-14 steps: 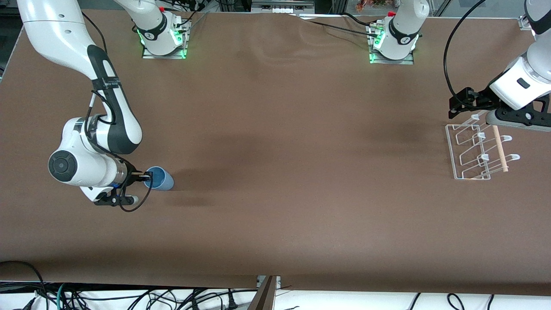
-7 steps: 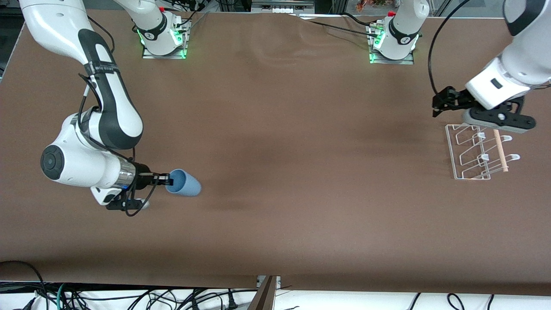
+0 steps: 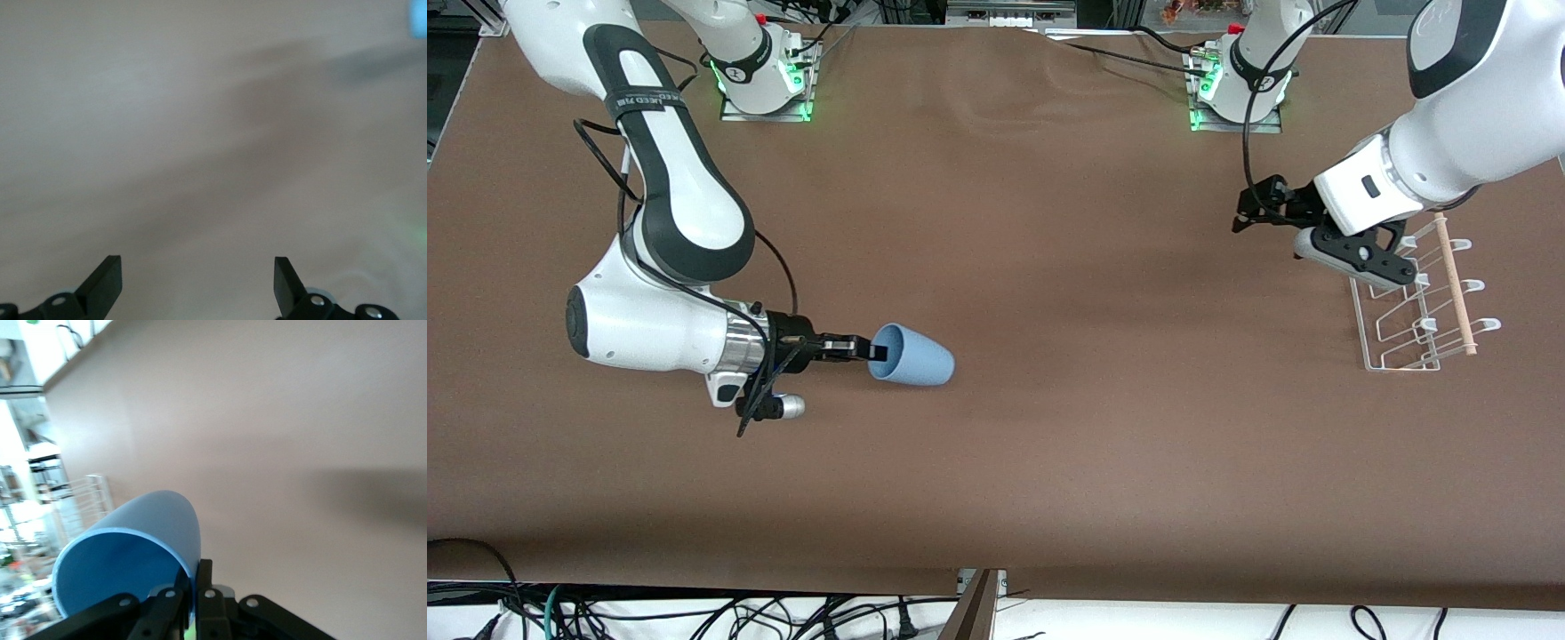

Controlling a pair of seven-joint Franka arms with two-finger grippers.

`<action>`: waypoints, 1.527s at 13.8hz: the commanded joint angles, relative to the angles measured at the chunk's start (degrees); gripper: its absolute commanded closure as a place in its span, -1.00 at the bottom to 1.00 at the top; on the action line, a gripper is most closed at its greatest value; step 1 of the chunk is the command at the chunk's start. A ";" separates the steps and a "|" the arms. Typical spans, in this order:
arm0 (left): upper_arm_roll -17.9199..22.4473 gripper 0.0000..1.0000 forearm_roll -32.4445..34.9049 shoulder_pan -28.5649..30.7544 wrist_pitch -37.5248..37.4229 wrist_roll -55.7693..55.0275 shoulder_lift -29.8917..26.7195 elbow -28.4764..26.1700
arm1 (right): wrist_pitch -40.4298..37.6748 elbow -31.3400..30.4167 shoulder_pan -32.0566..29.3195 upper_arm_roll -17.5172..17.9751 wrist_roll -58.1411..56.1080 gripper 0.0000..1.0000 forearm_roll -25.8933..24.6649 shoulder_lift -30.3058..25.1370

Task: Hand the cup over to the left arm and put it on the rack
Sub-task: 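Lift the cup with the right gripper while the left gripper approaches, then grasp the cup's base with the left gripper beside the right gripper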

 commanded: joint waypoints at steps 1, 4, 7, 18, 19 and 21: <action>-1.41 -1.00 -4.18 -0.32 4.15 10.30 1.45 -0.07 | 2.72 2.38 3.92 0.15 5.80 1.00 5.44 0.52; -1.59 -1.00 -10.32 -1.37 7.68 20.86 3.22 -0.07 | 7.83 5.80 8.84 0.15 14.67 1.00 6.68 1.66; -2.99 -1.00 -13.51 -1.81 11.10 34.21 3.92 -0.07 | 9.86 9.58 11.75 0.24 20.05 1.00 6.77 3.33; -9.76 -1.00 -15.88 -2.25 33.79 60.18 6.64 -0.15 | 9.86 10.91 13.68 2.26 24.89 1.00 14.06 3.51; -9.94 -1.00 -15.88 -2.69 33.79 60.88 7.00 -0.24 | 9.86 11.17 13.77 2.26 25.85 1.00 14.06 3.51; -9.94 -1.00 -15.88 -2.96 33.88 62.11 8.22 -0.33 | 9.78 11.44 13.77 2.26 26.48 1.00 14.06 3.51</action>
